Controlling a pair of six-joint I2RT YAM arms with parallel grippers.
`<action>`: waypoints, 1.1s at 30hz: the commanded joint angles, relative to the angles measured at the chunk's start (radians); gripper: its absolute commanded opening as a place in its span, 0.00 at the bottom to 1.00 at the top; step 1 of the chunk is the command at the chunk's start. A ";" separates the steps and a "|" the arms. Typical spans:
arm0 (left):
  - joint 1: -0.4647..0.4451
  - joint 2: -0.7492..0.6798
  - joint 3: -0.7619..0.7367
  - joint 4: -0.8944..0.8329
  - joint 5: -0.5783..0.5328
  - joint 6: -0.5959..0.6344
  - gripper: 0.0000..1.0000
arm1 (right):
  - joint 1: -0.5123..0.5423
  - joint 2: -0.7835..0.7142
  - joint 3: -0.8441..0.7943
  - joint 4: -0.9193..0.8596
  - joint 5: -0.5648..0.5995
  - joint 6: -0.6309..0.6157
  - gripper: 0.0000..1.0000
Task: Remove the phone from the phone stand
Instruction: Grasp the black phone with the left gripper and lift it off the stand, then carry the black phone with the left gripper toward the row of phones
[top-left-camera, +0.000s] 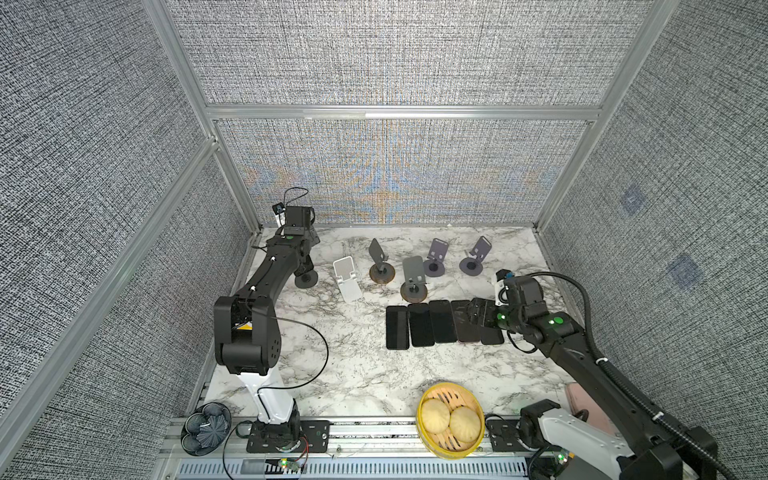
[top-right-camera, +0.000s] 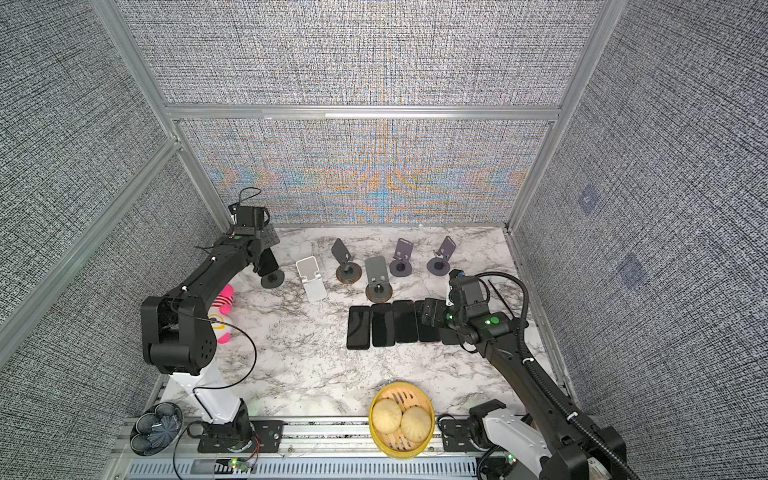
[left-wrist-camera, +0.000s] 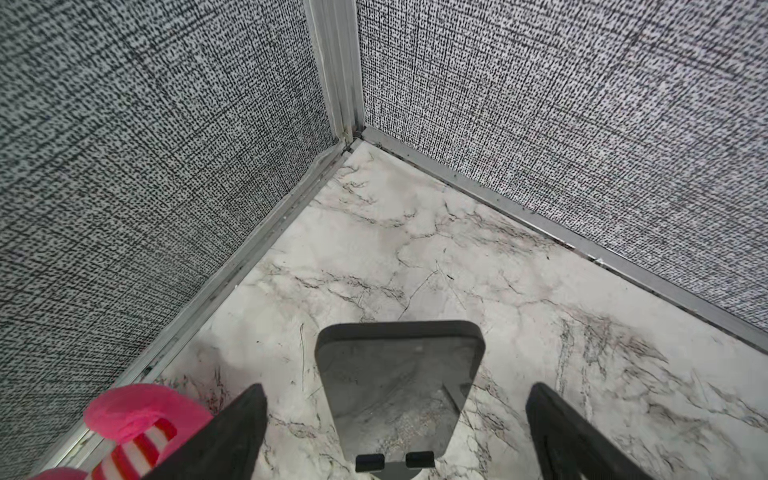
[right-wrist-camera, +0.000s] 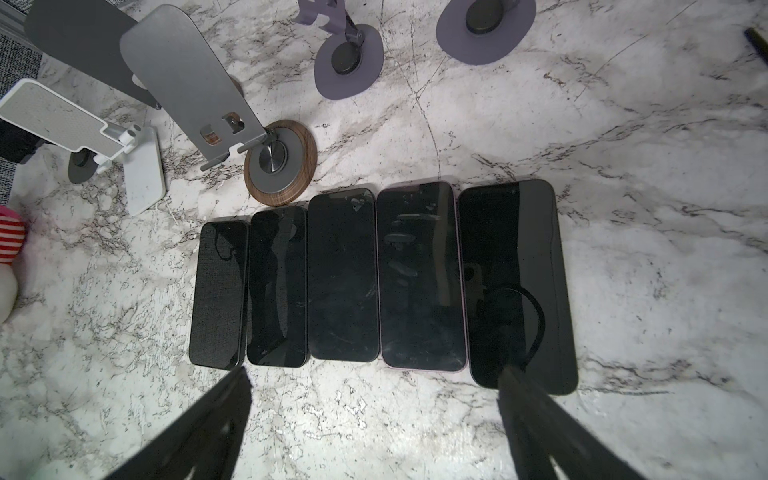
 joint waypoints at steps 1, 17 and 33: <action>0.010 0.012 -0.002 0.018 0.007 0.017 0.98 | 0.002 0.001 -0.002 -0.001 0.006 -0.011 0.94; 0.025 0.111 -0.042 0.075 0.023 0.014 0.98 | 0.001 0.027 -0.003 0.022 -0.016 -0.005 0.94; 0.026 0.129 -0.054 0.086 0.014 -0.005 0.76 | 0.003 0.035 0.000 0.052 -0.047 0.005 0.94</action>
